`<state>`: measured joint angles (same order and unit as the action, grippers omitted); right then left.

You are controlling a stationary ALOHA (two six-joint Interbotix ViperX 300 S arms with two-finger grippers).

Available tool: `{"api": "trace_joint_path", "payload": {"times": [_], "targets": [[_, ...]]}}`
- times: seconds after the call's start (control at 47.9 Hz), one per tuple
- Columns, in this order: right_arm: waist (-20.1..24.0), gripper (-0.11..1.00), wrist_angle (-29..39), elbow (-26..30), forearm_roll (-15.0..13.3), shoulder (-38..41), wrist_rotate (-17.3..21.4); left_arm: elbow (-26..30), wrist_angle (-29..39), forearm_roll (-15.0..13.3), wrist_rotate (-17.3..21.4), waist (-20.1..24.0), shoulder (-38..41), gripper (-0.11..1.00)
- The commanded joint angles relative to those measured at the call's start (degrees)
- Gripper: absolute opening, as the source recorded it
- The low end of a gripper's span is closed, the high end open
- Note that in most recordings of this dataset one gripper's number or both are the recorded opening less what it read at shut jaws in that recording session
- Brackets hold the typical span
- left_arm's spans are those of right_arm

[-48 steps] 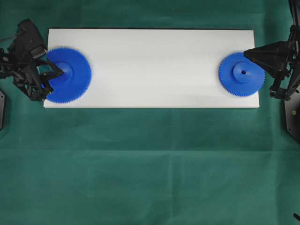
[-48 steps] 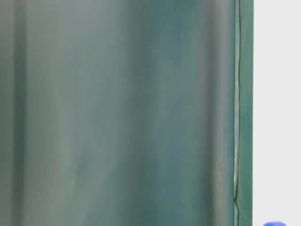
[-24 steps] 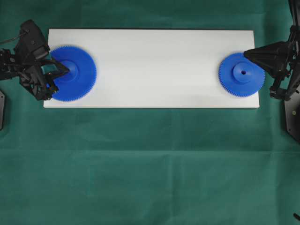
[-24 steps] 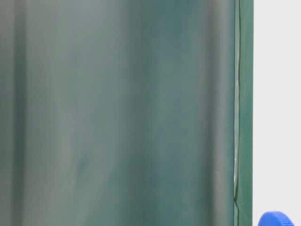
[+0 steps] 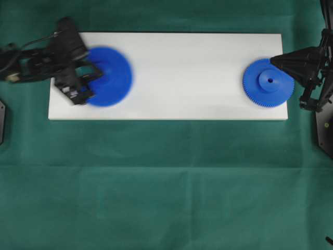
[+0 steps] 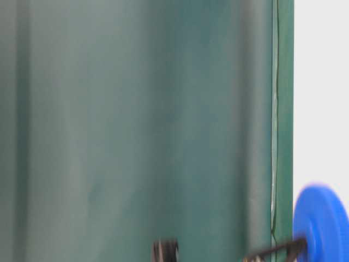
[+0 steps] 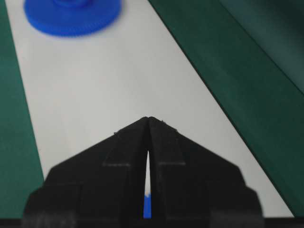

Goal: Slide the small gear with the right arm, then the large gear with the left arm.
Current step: 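Slide the large blue gear right with the left gripper to mesh with the small gear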

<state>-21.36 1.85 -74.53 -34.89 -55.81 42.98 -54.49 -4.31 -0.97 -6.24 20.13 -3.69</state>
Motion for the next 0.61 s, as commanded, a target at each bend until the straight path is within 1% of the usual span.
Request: {"api": "trace_joint_path", "payload": {"times": [0.0, 0.146, 0.23, 0.376, 0.481, 0.585], "targets": [[-0.2, 0.50, -0.6, 0.7, 0.0, 0.4, 0.0, 6.0, 0.4, 0.0, 0.3, -1.1, 4.8, -0.01], [-0.2, 0.50, -0.5, 0.5, 0.0, 0.5, 0.0, 17.4, 0.7, 0.0, 0.9, -2.9, 13.7, -0.01], [-0.2, 0.50, -0.5, 0.5, 0.0, 0.6, 0.0, 24.9, 1.7, 0.0, 2.3, -4.2, 18.5, -0.01], [-0.2, 0.50, -0.5, 0.5, 0.0, 0.6, 0.0, 37.7, 6.7, 0.0, 5.2, -6.7, 25.9, -0.01], [-0.1, 0.50, -0.7, 0.2, 0.0, 0.6, 0.1, 44.8, 10.0, 0.0, 7.0, -7.8, 29.9, -0.01], [-0.1, 0.50, -1.1, -0.2, 0.0, 0.6, 0.1, 51.0, 12.0, 0.0, 7.8, -8.5, 33.2, -0.01]]}}
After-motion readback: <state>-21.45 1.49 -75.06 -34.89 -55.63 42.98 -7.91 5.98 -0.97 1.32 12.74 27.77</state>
